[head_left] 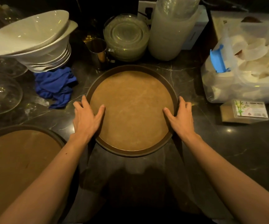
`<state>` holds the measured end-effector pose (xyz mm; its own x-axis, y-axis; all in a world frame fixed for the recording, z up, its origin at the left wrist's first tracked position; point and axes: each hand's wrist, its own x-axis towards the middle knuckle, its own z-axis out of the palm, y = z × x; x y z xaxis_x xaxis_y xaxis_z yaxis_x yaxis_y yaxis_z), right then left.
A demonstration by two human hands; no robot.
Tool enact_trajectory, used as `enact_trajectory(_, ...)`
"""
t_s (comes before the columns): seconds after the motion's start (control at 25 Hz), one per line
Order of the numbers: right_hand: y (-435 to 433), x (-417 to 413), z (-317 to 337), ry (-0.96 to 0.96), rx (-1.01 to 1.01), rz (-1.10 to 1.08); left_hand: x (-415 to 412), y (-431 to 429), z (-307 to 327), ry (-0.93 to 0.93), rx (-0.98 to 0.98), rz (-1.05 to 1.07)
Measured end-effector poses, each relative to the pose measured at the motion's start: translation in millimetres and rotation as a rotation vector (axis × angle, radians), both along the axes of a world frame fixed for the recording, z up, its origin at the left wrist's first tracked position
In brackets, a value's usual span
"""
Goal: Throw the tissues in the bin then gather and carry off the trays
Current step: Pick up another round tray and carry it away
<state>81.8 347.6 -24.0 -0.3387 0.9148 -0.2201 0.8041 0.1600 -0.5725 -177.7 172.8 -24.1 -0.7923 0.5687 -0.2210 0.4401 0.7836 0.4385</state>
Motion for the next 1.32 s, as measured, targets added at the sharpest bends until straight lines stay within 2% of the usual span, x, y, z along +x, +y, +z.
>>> enact_trajectory(0.24, 4.1, -6.7, -1.8, -0.047, -0.005, -0.022, -4.0, 2.6, -1.7, -0.011, 0.023, 0.015)
enact_trajectory(0.64, -20.0, 22.7, 17.4, 0.059, -0.020, -0.058, 20.1, -21.3, 22.1, -0.084, 0.140, 0.045)
enact_trajectory(0.96, -56.5, 67.9, 47.0, 0.166, 0.071, -0.074, 60.6, -59.8, 56.7, -0.021, 0.219, 0.051)
enact_trajectory(1.32, -89.1, 77.4, 69.7, 0.314, 0.106, 0.060, 108.2, -138.6, 83.1, 0.079, 0.298, 0.244)
